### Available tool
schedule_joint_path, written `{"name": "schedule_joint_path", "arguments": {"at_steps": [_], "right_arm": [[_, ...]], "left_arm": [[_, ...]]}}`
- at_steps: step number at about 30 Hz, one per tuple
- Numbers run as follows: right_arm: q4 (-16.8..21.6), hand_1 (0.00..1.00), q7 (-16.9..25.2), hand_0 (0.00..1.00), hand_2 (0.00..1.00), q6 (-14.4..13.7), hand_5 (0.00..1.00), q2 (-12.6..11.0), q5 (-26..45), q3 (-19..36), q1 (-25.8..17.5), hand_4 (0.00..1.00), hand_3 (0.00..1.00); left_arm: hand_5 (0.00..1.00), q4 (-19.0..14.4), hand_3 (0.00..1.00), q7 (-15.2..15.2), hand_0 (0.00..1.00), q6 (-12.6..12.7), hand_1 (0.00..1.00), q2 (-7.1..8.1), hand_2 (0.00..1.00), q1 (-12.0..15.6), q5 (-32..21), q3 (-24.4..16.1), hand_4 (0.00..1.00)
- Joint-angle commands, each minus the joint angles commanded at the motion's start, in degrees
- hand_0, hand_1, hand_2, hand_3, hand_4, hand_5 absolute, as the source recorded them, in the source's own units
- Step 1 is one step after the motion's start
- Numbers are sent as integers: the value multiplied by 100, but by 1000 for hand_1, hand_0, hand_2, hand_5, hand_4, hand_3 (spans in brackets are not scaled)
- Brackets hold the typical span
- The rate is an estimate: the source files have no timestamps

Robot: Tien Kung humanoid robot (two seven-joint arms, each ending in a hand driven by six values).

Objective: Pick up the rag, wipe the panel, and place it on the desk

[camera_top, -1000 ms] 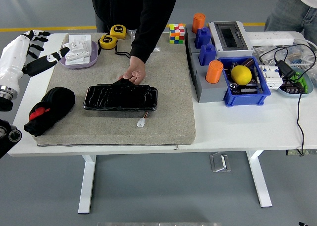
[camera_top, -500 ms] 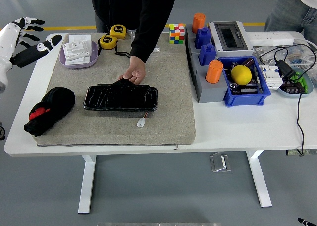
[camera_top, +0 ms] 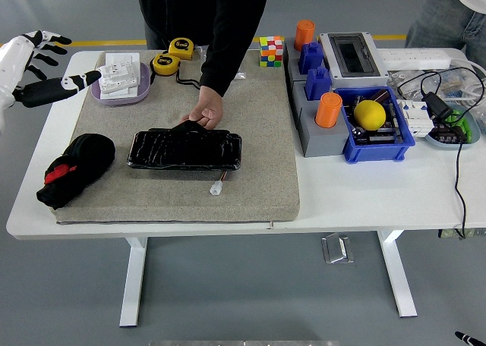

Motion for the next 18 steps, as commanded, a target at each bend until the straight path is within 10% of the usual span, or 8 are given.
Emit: {"name": "schedule_joint_path", "arguments": {"at_steps": [18], "right_arm": [[5,568,18,758,701,-4,544,58,-17,75,-40,998,597]], "left_arm": [[467,98,665,-408,424,258,635,-136,728,326,-1021,-768,776]]}}
